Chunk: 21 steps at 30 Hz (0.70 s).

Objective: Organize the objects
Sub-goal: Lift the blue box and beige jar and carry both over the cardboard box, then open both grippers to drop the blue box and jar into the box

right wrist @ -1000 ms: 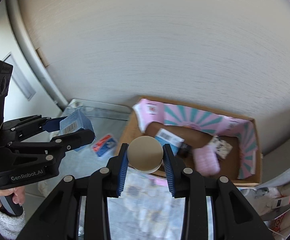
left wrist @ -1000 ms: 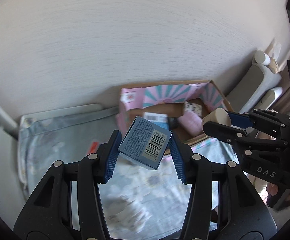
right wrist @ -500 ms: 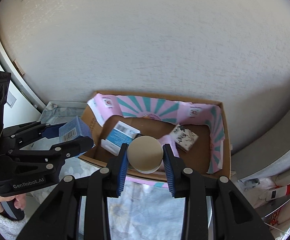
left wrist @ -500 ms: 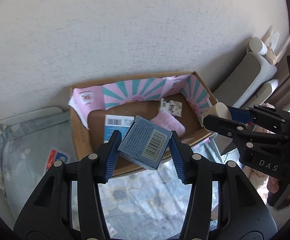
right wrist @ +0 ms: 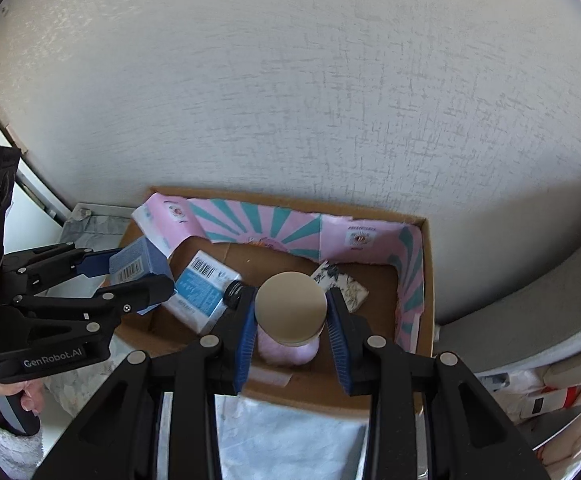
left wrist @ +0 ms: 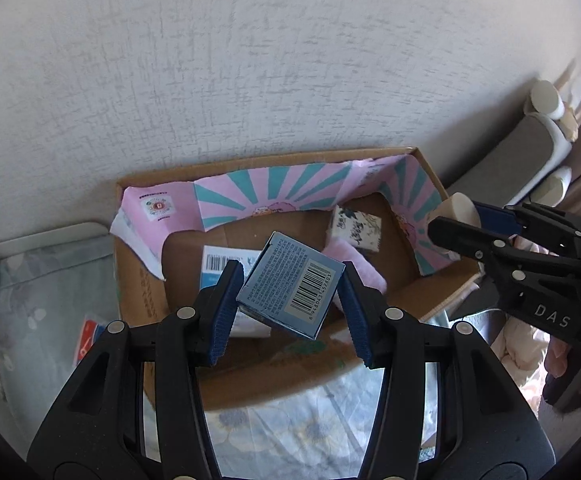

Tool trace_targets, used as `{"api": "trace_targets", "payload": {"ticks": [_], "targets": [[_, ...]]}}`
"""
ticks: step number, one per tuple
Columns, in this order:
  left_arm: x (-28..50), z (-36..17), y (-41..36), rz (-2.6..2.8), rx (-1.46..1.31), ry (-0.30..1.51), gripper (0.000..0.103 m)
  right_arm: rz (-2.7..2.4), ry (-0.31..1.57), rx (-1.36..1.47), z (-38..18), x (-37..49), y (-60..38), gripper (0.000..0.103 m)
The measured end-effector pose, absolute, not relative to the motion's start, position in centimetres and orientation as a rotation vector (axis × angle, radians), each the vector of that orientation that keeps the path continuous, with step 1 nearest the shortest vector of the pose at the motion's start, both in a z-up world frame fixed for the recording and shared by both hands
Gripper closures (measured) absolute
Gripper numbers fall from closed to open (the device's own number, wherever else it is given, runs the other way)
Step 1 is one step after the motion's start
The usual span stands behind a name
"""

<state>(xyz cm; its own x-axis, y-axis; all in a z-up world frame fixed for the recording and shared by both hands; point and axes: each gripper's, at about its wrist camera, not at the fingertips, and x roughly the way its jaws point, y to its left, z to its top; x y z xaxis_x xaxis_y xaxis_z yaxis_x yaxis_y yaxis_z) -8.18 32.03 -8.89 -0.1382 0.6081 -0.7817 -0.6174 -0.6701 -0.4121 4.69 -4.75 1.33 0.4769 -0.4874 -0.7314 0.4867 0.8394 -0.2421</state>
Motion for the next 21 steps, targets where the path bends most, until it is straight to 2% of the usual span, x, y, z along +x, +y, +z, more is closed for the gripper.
{"api": "trace_targets", "payload": {"ticks": [21], "targets": [[-13.6,-14.3,35.2,1.793,-1.401,0.2,0.057,-0.655,1.022,0.129,-2.1,10.5,-11.9,0.072]]}}
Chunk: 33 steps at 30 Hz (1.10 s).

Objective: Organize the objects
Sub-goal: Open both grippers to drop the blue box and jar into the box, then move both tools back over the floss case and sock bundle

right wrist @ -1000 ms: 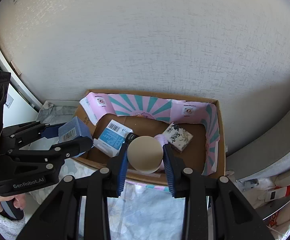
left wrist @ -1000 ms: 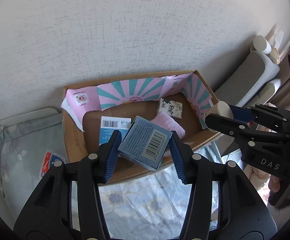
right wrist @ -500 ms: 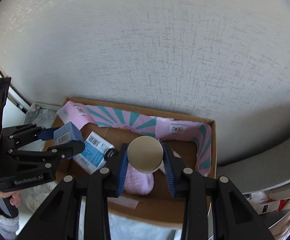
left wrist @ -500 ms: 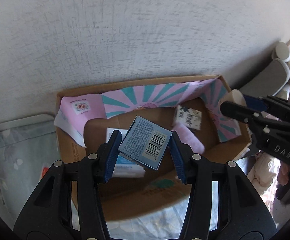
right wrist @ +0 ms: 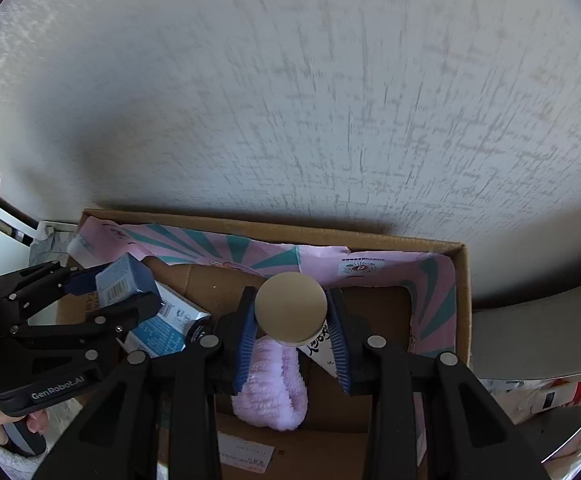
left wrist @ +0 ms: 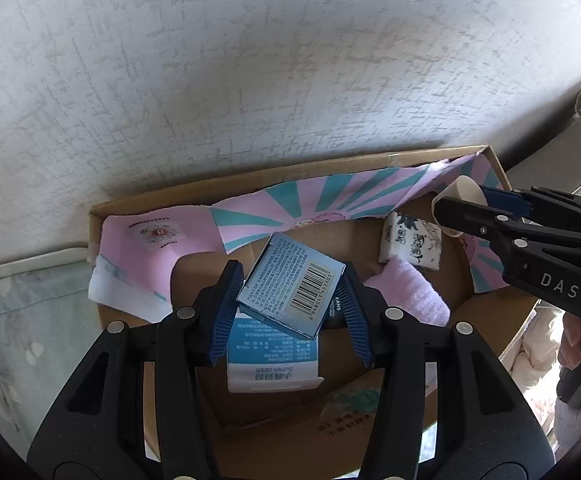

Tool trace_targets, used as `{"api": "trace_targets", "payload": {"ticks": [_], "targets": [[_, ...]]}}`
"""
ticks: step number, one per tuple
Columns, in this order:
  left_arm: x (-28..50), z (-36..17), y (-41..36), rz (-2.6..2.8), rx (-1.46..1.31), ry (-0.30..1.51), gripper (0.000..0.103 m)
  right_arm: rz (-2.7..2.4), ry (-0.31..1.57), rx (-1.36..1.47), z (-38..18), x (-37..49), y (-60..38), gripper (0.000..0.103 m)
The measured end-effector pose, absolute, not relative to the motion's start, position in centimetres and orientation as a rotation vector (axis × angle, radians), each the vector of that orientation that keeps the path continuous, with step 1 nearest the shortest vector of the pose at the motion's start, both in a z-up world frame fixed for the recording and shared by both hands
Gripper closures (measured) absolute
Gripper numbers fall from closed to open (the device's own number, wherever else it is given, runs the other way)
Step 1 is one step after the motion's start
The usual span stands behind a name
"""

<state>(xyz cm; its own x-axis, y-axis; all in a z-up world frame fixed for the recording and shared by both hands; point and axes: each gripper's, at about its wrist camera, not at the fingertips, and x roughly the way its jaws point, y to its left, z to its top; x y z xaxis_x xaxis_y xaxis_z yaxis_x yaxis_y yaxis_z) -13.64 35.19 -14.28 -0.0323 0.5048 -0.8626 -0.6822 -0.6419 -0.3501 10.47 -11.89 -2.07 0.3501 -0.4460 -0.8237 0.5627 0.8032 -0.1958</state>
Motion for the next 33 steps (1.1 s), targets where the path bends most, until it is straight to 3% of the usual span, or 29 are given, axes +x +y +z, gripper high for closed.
{"api": "trace_targets", "payload": {"ticks": [12,14,15,16,17,18,21,33], "targets": [[-14.6,-13.8,34.9,1.79,-1.382,0.329,0.057,-0.694,1.052,0.216,-2.2,11.6,-13.6,0.072],[-14.5,-13.9,34.9,1.775,-1.398,0.342,0.055,-0.705,1.058,0.24,-2.2,11.8,-14.0,0.064],[-14.4,-13.9,35.0,1.769,-1.401,0.348,0.052,-0.708,1.063,0.26,-2.3,11.9,-14.2,0.047],[-14.2,-13.8,35.0,1.752,-1.396,0.37,0.03,-0.707,1.064,0.274,-2.3,11.9,-14.3,0.028],[-14.0,-13.6,35.1,1.746,-1.388,0.386,0.002,-0.699,1.055,0.295,-2.3,11.8,-14.5,0.02],[-13.5,-13.4,35.3,1.75,-1.37,0.392,0.0,-0.696,1.049,0.3,-2.2,11.7,-14.5,0.013],[-13.0,-13.4,35.3,1.743,-1.361,0.418,0.0,-0.696,1.05,0.316,-2.2,11.6,-14.6,0.001],[-11.9,-13.3,34.1,1.714,-1.36,0.362,0.0,-0.701,1.045,0.29,-1.1,10.6,-13.5,0.001]]}}
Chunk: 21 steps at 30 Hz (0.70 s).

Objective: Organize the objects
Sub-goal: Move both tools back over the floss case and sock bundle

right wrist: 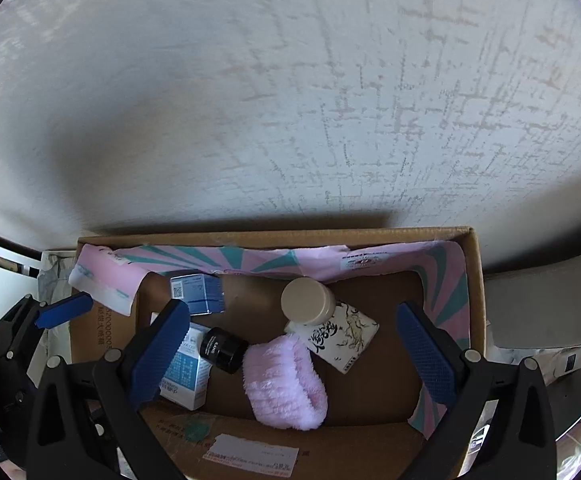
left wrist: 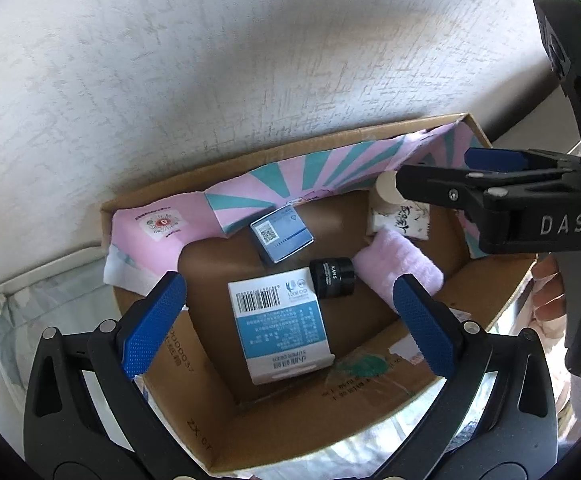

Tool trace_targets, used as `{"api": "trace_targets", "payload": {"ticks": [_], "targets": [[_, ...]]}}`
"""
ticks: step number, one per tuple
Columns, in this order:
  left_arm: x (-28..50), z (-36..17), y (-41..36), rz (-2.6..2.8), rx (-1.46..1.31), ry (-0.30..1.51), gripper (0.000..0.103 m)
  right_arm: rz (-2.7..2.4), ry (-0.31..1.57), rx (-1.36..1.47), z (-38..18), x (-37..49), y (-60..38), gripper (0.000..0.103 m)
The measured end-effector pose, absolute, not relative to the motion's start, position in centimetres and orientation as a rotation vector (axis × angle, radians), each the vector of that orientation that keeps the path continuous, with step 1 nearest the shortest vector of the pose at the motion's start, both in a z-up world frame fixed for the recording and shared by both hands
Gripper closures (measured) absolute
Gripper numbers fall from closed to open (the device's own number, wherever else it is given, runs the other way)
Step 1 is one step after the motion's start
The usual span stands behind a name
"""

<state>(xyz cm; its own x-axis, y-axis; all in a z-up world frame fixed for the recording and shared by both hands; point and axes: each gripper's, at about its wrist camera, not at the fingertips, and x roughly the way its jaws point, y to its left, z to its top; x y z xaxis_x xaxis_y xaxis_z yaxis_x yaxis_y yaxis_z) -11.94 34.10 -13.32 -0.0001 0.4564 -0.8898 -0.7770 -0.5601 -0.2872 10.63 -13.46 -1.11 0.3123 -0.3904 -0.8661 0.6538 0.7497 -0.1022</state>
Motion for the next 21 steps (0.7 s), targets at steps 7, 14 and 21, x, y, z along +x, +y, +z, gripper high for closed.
{"api": "trace_targets", "payload": {"ticks": [7,14,21], "targets": [[-11.1,-11.5,33.5,1.756,-1.315,0.325,0.0,-0.7,1.015,0.236,-0.1,9.7,-11.5,0.001],[-11.3,-7.5,30.9,1.805,-1.272,0.233,0.0,-0.705,0.954,0.201,1.2,8.8,-8.7,0.001],[-10.9,-4.4,27.2,1.871,-1.204,0.189,0.0,-0.713,0.897,0.12,3.0,8.1,-5.7,0.0]]}}
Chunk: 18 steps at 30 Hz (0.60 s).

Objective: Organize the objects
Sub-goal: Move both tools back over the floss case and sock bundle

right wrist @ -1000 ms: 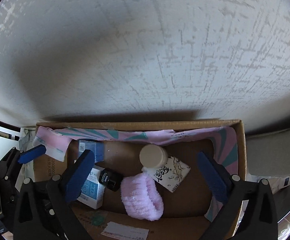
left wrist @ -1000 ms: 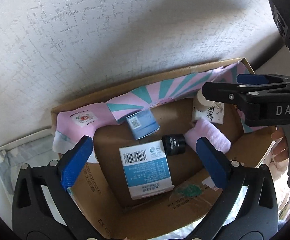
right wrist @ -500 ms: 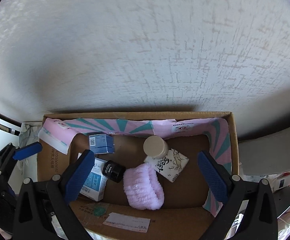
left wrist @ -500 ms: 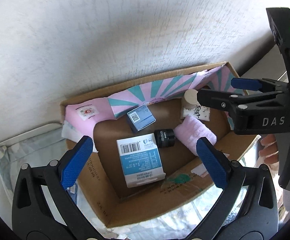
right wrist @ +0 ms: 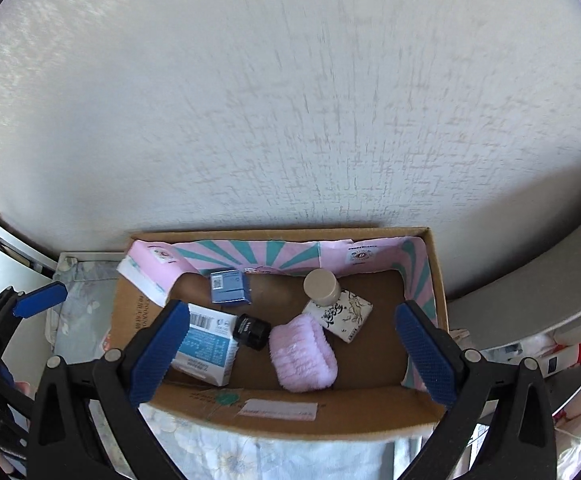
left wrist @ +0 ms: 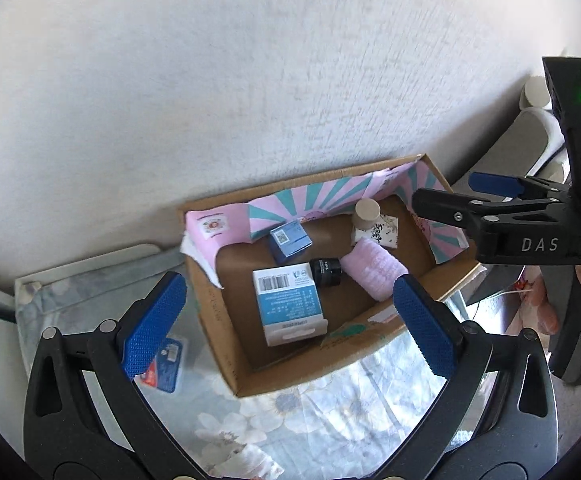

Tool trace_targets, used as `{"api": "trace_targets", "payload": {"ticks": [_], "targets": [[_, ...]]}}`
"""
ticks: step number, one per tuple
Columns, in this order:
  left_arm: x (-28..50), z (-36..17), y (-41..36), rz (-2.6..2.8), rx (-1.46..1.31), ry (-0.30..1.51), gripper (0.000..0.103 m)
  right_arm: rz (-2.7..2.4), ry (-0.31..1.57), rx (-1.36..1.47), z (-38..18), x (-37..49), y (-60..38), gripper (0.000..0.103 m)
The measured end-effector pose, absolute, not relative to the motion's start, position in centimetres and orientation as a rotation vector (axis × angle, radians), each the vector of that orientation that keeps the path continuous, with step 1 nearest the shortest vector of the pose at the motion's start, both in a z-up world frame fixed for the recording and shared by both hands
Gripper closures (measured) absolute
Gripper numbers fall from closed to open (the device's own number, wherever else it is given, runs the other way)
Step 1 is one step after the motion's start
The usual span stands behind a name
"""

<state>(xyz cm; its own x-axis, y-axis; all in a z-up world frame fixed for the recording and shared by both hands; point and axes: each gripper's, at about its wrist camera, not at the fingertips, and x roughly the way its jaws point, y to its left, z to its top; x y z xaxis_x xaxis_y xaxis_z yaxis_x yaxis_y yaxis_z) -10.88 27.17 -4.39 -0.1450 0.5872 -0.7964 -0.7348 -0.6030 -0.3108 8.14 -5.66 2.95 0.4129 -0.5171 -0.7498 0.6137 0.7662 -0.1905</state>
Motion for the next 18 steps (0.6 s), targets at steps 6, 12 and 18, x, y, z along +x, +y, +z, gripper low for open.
{"api": "trace_targets", "payload": {"ticks": [6,12,18], "targets": [[-10.3,-2.0,23.0,1.963,-1.119,0.115,0.0,-0.71,0.836,0.088,3.8,7.0,-2.6,0.001],[-9.9,-0.4,18.6,2.031,-1.074,0.028,0.0,-0.718,0.778,0.028,4.8,6.2,1.4,0.0],[-9.4,0.7,14.2,2.087,-1.036,0.008,0.0,-0.704,0.722,-0.006,5.6,5.8,5.1,0.0]]}}
